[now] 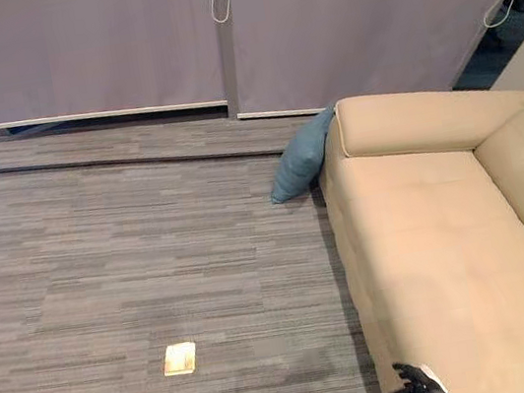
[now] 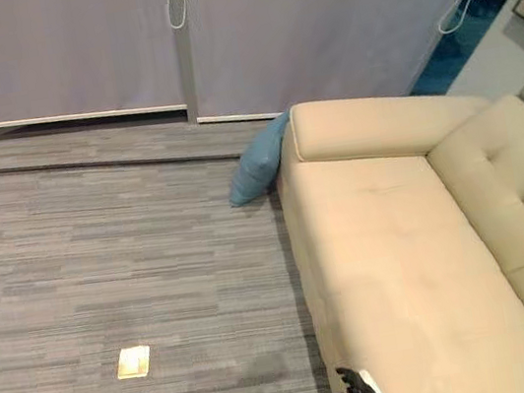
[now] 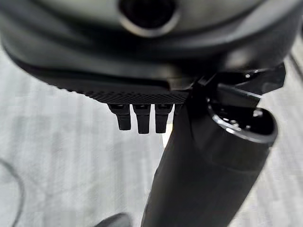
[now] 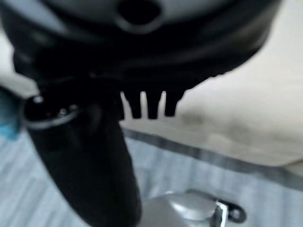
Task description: Pick up all the scattered cushions and arrange them neatly on the sofa.
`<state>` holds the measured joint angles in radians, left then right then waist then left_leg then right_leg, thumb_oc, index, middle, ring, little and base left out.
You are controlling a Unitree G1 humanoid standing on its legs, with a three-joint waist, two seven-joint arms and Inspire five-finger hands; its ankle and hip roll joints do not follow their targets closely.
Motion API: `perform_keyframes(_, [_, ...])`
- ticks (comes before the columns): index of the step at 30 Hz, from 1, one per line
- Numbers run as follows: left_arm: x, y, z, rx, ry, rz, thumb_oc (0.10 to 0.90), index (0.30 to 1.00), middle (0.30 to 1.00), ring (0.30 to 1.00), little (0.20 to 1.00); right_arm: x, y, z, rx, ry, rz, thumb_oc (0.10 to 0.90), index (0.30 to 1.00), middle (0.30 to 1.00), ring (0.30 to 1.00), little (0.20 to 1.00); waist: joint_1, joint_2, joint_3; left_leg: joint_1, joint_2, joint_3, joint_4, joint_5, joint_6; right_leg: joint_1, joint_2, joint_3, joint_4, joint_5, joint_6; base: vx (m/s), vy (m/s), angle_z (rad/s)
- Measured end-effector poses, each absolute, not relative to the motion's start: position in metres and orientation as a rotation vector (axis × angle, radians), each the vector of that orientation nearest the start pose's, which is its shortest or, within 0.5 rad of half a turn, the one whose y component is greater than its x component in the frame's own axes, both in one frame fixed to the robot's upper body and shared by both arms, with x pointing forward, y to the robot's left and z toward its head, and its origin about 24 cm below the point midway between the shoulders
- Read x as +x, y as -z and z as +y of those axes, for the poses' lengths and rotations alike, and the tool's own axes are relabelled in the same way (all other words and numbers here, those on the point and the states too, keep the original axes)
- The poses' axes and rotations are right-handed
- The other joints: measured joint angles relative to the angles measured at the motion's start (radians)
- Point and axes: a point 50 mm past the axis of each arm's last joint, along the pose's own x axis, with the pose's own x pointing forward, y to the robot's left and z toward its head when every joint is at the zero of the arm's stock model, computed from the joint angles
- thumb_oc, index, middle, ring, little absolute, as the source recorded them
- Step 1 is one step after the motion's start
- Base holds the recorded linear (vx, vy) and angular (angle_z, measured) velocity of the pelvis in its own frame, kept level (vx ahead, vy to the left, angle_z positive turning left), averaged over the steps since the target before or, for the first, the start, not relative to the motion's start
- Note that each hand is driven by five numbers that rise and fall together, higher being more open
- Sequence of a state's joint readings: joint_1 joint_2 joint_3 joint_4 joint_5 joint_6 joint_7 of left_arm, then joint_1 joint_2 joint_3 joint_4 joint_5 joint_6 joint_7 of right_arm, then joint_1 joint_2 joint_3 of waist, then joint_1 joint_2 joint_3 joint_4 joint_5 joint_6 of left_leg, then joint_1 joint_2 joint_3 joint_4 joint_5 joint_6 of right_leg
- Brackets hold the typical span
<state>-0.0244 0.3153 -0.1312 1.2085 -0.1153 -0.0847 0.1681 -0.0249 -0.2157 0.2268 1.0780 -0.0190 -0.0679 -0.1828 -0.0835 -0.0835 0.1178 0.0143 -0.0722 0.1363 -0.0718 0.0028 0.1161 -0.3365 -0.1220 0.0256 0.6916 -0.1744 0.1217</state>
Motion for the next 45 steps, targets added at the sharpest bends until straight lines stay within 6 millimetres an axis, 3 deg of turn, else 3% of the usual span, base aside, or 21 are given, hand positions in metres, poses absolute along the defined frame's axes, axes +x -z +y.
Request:
perform_keyframes(3, [0.102, 0.148, 0.264, 0.338, -0.273, 1.103, 0.8, 0.9, 0.9, 0.9, 0.9, 0.143, 0.144, -0.212, -0.423, 0.052, 0.949, 0.8, 0.9, 0.9, 0.9, 0.9, -0.011, 0.008, 0.005, 0.062, 0.001, 0.024, -0.017, -0.041, -0.046, -0.043, 0.03, -0.104, -0.321, 0.044, -0.015, 0.43, 0.018, -0.24])
perform_keyframes(7, [0.094, 0.152, 0.262, 0.325, -0.277, 1.14, 0.8, 0.9, 0.9, 0.9, 0.9, 0.128, 0.15, -0.215, -0.433, 0.053, 1.012, 0.8, 0.9, 0.9, 0.9, 0.9, -0.034, -0.008, 0.004, 0.141, 0.009, 0.018, -0.017, -0.118, -0.082, -0.051, 0.088, -0.155, -0.627, 0.249, -0.034, 0.38, -0.024, 0.0])
perform_keyframes(9, [0.096, 0.153, 0.257, 0.321, -0.257, 1.135, 0.8, 0.9, 0.9, 0.9, 0.9, 0.111, 0.155, -0.22, -0.44, 0.06, 1.076, 0.8, 0.9, 0.9, 0.9, 0.9, -0.042, 0.016, 0.003, 0.2, 0.049, -0.023, -0.011, -0.145, -0.117, 0.019, 0.122, -0.154, -0.654, 0.353, -0.105, 0.34, -0.057, 0.47])
perform_keyframes(11, [0.099, 0.153, 0.251, 0.332, -0.225, 1.121, 0.8, 0.9, 0.9, 0.9, 0.9, 0.1, 0.158, -0.223, -0.448, 0.061, 1.121, 0.8, 0.9, 0.9, 0.9, 0.9, -0.037, 0.026, 0.006, 0.198, 0.073, -0.051, 0.127, -0.139, -0.172, 0.134, 0.147, -0.153, -0.718, 0.378, -0.204, 0.24, -0.076, 0.17])
perform_keyframes(13, [0.101, 0.154, 0.246, 0.317, -0.22, 1.116, 0.8, 0.9, 0.9, 0.9, 0.9, 0.109, 0.155, -0.228, -0.464, 0.069, 1.092, 0.8, 0.9, 0.9, 0.9, 0.9, -0.036, 0.039, -0.006, 0.147, 0.084, -0.078, 0.219, -0.136, -0.217, 0.177, 0.152, -0.144, -0.747, 0.351, -0.222, 0.18, -0.072, -0.08])
perform_keyframes(15, [0.11, 0.152, 0.244, 0.304, -0.219, 1.096, 0.8, 0.9, 0.9, 0.9, 0.9, 0.115, 0.152, -0.232, -0.471, 0.075, 1.074, 0.8, 0.9, 0.9, 0.9, 0.9, -0.039, 0.037, -0.006, 0.052, 0.094, -0.086, 0.452, -0.134, -0.293, 0.232, 0.148, -0.151, -0.783, 0.336, -0.226, 0.17, -0.083, 0.18])
perform_keyframes(17, [0.116, 0.15, 0.246, 0.3, -0.224, 1.073, 0.8, 0.9, 0.9, 0.9, 0.9, 0.13, 0.147, -0.233, -0.48, 0.079, 1.037, 0.8, 0.9, 0.9, 0.9, 0.9, -0.023, 0.015, 0.0, -0.088, 0.114, -0.066, 0.749, -0.122, -0.306, 0.296, 0.15, -0.129, -0.783, 0.274, -0.265, 0.29, -0.08, -0.09])
perform_keyframes(19, [0.116, 0.15, 0.247, 0.303, -0.223, 1.072, 0.8, 0.9, 0.9, 0.9, 0.9, 0.132, 0.146, -0.232, -0.479, 0.079, 1.027, 0.8, 0.9, 0.9, 0.9, 0.9, -0.006, -0.008, -0.004, -0.161, 0.128, -0.054, 0.788, -0.13, -0.283, 0.323, 0.147, -0.111, -0.784, 0.252, -0.27, 0.19, -0.011, -0.32])
perform_keyframes(20, [0.116, 0.149, 0.248, 0.306, -0.222, 1.068, 0.8, 0.9, 0.9, 0.9, 0.9, 0.135, 0.146, -0.231, -0.475, 0.076, 1.02, 0.8, 0.9, 0.9, 0.9, 0.9, 0.02, -0.036, -0.006, -0.197, 0.133, -0.04, 0.697, -0.144, -0.25, 0.342, 0.139, -0.097, -0.783, 0.249, -0.262, 0.18, 0.012, -0.36])
perform_keyframes(23, [0.114, 0.149, 0.252, 0.295, -0.242, 1.069, 0.8, 0.9, 0.9, 0.9, 0.9, 0.136, 0.145, -0.232, -0.475, 0.08, 1.019, 0.8, 0.9, 0.9, 0.9, 0.9, 0.016, -0.049, -0.005, -0.259, 0.149, -0.035, 0.536, -0.129, -0.231, 0.376, 0.136, -0.101, -0.783, 0.223, -0.253, 0.24, 0.062, -0.11])
perform_keyframes(25, [0.116, 0.148, 0.253, 0.308, -0.232, 1.064, 0.8, 0.9, 0.9, 0.9, 0.9, 0.135, 0.146, -0.233, -0.479, 0.084, 1.028, 0.8, 0.9, 0.9, 0.9, 0.9, 0.013, -0.049, -0.005, -0.259, 0.142, -0.032, 0.356, -0.105, -0.211, 0.391, 0.133, -0.1, -0.784, 0.201, -0.241, 0.28, 0.122, 0.0])
perform_keyframes(26, [0.118, 0.148, 0.251, 0.304, -0.227, 1.062, 0.8, 0.9, 0.9, 0.9, 0.9, 0.128, 0.148, -0.235, -0.481, 0.088, 1.055, 0.8, 0.9, 0.9, 0.9, 0.9, 0.014, -0.043, -0.005, -0.25, 0.125, -0.045, 0.142, -0.017, -0.218, 0.405, 0.134, -0.091, -0.783, 0.178, -0.222, 0.25, 0.116, -0.16])
perform_keyframes(28, [0.118, 0.148, 0.25, 0.278, -0.238, 1.064, 0.8, 0.9, 0.9, 0.9, 0.9, 0.125, 0.149, -0.235, -0.482, 0.09, 1.064, 0.8, 0.9, 0.9, 0.9, 0.9, 0.019, -0.03, 0.009, -0.273, 0.108, -0.076, 0.095, 0.038, -0.219, 0.442, 0.132, -0.07, -0.783, 0.148, -0.201, 0.28, 0.137, -0.29])
perform_keyframes(31, [0.115, 0.15, 0.244, 0.267, -0.227, 1.071, 0.8, 0.9, 0.9, 0.9, 0.9, 0.117, 0.15, -0.24, -0.49, 0.096, 1.084, 0.8, 0.9, 0.9, 0.9, 0.9, 0.036, 0.011, 0.001, -0.25, 0.11, -0.09, 0.062, 0.041, -0.218, 0.485, 0.138, -0.032, -0.783, 0.102, -0.166, 0.27, 0.171, -0.47])
perform_keyframes(32, [0.107, 0.152, 0.245, 0.269, -0.231, 1.092, 0.8, 0.9, 0.9, 0.9, 0.9, 0.11, 0.152, -0.238, -0.486, 0.09, 1.099, 0.8, 0.9, 0.9, 0.9, 0.9, 0.045, 0.019, -0.009, -0.215, 0.1, -0.077, 0.065, 0.12, -0.151, 0.521, 0.129, -0.005, -0.777, 0.072, -0.128, 0.25, 0.188, -0.71])
perform_keyframes(34, [0.098, 0.153, 0.251, 0.284, -0.244, 1.113, 0.8, 0.9, 0.9, 0.9, 0.9, 0.106, 0.155, -0.23, -0.47, 0.075, 1.109, 0.8, 0.9, 0.9, 0.9, 0.9, 0.043, -0.007, -0.029, -0.17, 0.053, -0.063, 0.051, 0.132, -0.109, 0.515, 0.078, 0.006, -0.712, 0.027, -0.085, 0.19, 0.16, -0.51])
perform_keyframes(37, [0.103, 0.15, 0.257, 0.302, -0.254, 1.105, 0.8, 0.9, 0.9, 0.9, 0.9, 0.105, 0.158, -0.22, -0.448, 0.059, 1.11, 0.8, 0.9, 0.9, 0.9, 0.9, 0.043, -0.006, -0.031, -0.097, 0.014, -0.046, -0.007, 0.127, -0.054, 0.406, 0.031, -0.004, -0.432, -0.055, 0.024, 0.22, 0.212, -0.13])
perform_keyframes(39, [0.107, 0.147, 0.263, 0.315, -0.262, 1.089, 0.8, 0.9, 0.9, 0.9, 0.9, 0.112, 0.157, -0.214, -0.44, 0.045, 1.091, 0.8, 0.9, 0.9, 0.9, 0.9, 0.047, -0.006, -0.028, -0.074, 0.006, -0.047, -0.009, 0.103, -0.035, 0.3, 0.024, 0.0, -0.208, -0.061, 0.052, 0.14, 0.148, -0.02])
perform_keyframes(42, [0.116, 0.144, 0.266, 0.341, -0.248, 1.069, 0.8, 0.9, 0.9, 0.9, 0.9, 0.125, 0.153, -0.212, -0.44, 0.043, 1.053, 0.8, 0.9, 0.9, 0.9, 0.9, 0.043, -0.001, -0.023, -0.05, -0.003, -0.055, -0.005, 0.078, 0.0, 0.169, 0.013, -0.025, -0.088, -0.057, 0.051, 0.22, 0.114, 0.12])
perform_keyframes(44, [0.116, 0.144, 0.265, 0.342, -0.246, 1.071, 0.8, 0.9, 0.9, 0.9, 0.9, 0.134, 0.15, -0.211, -0.439, 0.041, 1.022, 0.8, 0.9, 0.9, 0.9, 0.9, 0.046, 0.012, -0.009, -0.028, -0.002, -0.056, -0.006, 0.033, 0.034, 0.111, 0.006, -0.069, -0.083, -0.057, 0.038, 0.37, 0.074, -0.13])
perform_keyframes(45, [0.111, 0.147, 0.262, 0.335, -0.243, 1.091, 0.8, 0.9, 0.9, 0.9, 0.9, 0.14, 0.147, -0.21, -0.437, 0.04, 0.991, 0.8, 0.9, 0.9, 0.9, 0.9, 0.035, 0.021, -0.001, 0.0, 0.009, -0.058, -0.016, 0.029, 0.032, 0.091, 0.029, -0.105, -0.189, -0.042, 0.016, 0.5, 0.032, -0.01])
